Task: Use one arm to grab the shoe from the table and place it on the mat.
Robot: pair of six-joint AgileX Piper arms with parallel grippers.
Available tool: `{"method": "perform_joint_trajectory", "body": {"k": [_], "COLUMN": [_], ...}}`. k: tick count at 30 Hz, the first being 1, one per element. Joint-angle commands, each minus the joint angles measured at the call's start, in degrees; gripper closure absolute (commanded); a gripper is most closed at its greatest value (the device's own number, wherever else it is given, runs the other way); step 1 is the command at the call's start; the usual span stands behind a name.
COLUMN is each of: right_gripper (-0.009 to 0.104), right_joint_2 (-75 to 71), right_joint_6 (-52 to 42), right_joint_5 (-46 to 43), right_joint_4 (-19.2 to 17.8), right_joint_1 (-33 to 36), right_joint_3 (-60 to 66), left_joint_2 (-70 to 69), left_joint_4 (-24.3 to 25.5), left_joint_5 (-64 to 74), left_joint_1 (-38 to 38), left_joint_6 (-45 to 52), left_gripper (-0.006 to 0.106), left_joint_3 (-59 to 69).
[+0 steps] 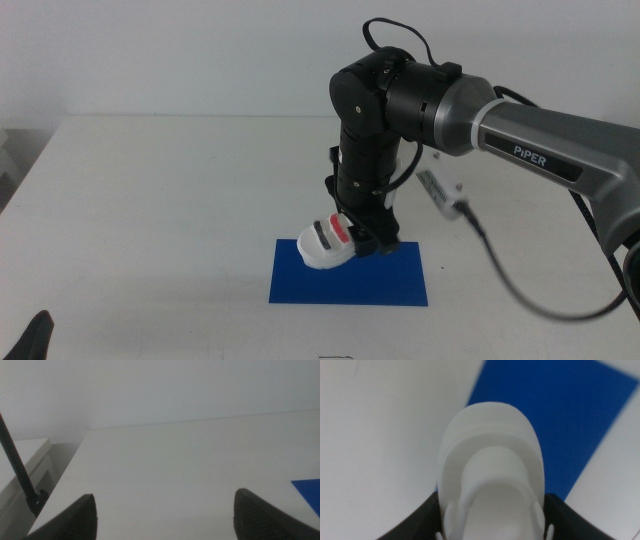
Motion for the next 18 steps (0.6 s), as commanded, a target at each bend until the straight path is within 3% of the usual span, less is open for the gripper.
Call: {"method": "perform_joint_trajectory", "body": {"k": [1,2,7,13,18], "right_gripper": [0.096,0.096,0.096,0.096,0.096], "right_joint_2": [-3.6,-3.6,-2.7,-0.2,0.3], "right_joint_6": [9.8,13.9,13.9,13.9,13.9], "right_joint_5": [4.7,4.7,4.7,4.7,4.6], "right_joint_4": [-0.2,-0.2,0.7,6.4,4.0], "right_joint_1": [0.7,0.8,0.2,-0.4,-0.5], "right_joint_3": [-1.8,-1.8,-1.8,-1.8,-1.8], "left_joint_2": [-0.9,-0.9,-0.9,-0.9,-0.9], "left_joint_4": [-0.5,-0.5,-0.5,-0.5,-0.5], "left_joint_5": [-4.8,-4.8,-4.8,-4.8,-4.8], "left_joint_1": [-0.3,-0.3,-0.3,-0.3,-0.3], "left_joint_6": [-0.8,-0.8,-0.8,-0.8,-0.8], "left_gripper": [0.007,0.007,0.007,0.007,0.007], "left_joint_3": [-0.2,-0.2,-0.2,-0.2,-0.2]}}
